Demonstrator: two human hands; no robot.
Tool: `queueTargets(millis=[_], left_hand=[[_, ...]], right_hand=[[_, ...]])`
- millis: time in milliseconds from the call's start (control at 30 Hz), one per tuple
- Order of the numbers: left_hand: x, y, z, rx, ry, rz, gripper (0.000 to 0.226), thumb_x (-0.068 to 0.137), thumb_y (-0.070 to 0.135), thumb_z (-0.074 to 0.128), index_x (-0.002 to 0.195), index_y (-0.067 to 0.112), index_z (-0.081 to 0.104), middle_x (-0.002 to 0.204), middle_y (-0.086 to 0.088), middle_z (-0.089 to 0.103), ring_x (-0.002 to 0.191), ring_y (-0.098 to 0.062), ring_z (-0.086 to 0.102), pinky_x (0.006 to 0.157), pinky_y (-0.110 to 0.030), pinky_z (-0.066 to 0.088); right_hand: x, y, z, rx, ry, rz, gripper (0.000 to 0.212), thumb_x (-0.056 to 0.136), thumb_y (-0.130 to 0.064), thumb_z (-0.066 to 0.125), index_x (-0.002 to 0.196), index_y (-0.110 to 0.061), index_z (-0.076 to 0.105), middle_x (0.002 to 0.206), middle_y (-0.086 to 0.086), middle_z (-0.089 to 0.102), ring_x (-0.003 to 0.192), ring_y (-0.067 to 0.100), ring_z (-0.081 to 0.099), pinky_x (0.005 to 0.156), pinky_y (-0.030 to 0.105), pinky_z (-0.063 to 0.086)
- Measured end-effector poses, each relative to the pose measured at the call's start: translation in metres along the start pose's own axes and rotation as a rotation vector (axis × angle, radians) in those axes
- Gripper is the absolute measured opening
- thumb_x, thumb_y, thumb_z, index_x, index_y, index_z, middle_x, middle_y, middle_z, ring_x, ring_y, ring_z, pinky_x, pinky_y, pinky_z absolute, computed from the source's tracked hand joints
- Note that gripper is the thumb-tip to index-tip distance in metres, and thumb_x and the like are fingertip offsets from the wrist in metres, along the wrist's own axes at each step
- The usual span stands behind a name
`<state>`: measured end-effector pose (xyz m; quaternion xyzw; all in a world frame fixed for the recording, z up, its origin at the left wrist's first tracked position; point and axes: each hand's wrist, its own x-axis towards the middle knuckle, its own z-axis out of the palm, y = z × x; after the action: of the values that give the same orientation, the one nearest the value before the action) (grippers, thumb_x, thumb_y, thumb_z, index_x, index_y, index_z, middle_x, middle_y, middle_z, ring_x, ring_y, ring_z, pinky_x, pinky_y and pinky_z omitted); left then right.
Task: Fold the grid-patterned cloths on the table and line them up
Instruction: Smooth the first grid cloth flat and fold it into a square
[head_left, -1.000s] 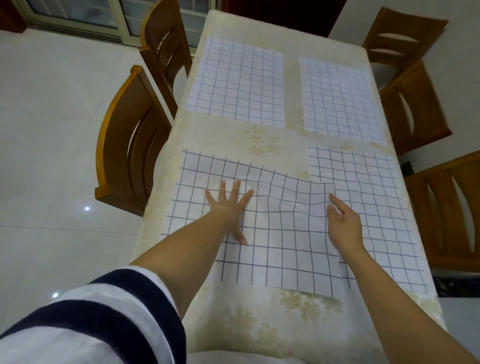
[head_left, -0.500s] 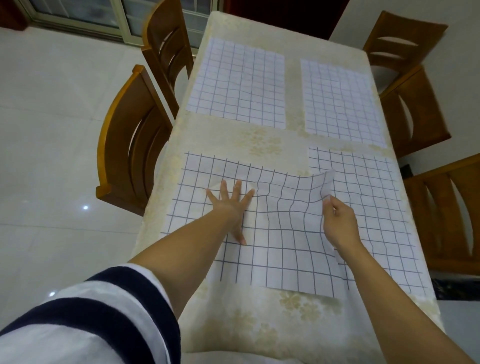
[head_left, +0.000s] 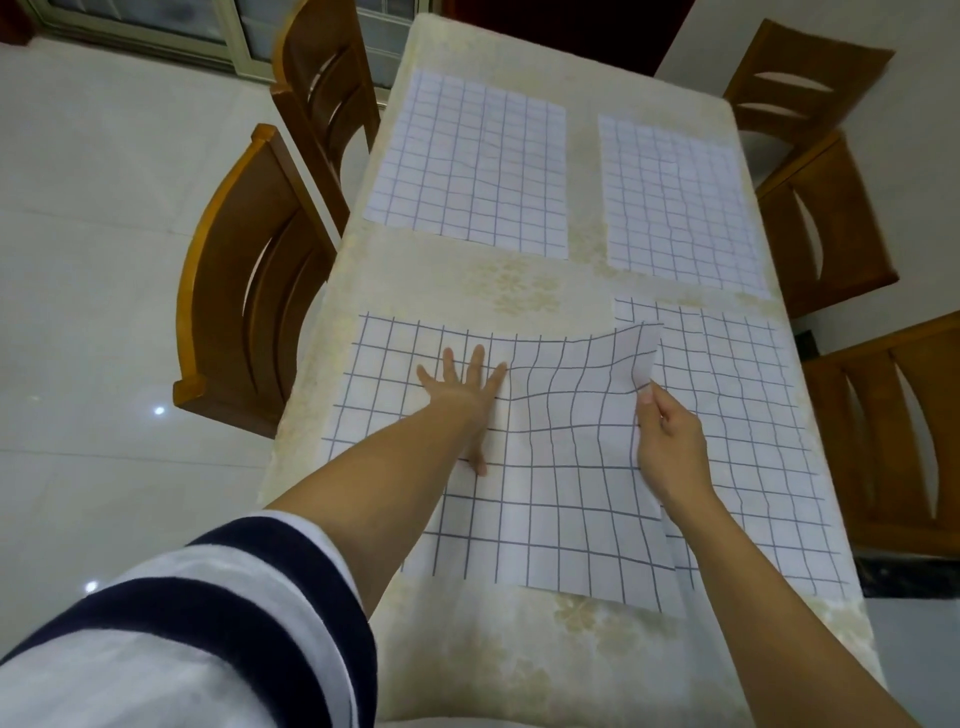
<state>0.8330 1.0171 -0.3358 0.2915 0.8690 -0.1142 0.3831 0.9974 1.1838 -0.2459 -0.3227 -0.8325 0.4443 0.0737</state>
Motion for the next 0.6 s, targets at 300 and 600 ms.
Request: queueTargets(millis=[300,600], left_hand=[[-0.001,-0.012,0.009,-0.042,0.171,0.092,0.158,0.055,0.073,0.084,0.155,0.027,-0.029,0.162,-0.008,-0.034,0.149,-0.047,-0.023,0.116,-0.073,-0.002],[-0.025,-0.081,0.034,-0.600,0.498,0.166,0.074,0.102,0.054,0.046,0.162,0.021,0.017,0.170,-0.005,-0.001,0.156,-0.030,-0.008,0.127,-0.045,0.002]], right_hand=[[0.003,-0.019,0.012,-0.021,0.001,-0.031,0.046,0.107,-0.036,0.034,0.149,-0.018,0.044,0.125,-0.009,0.060,0.120,0.007,0.053,0.111,0.029,0.040],[-0.007,-0.073,0.068,-0.094,-0.058,-0.136,0.045,0.108,-0.031,0.032,0.152,-0.020,0.038,0.112,0.001,0.066,0.101,0.012,0.058,0.086,0.015,0.037]])
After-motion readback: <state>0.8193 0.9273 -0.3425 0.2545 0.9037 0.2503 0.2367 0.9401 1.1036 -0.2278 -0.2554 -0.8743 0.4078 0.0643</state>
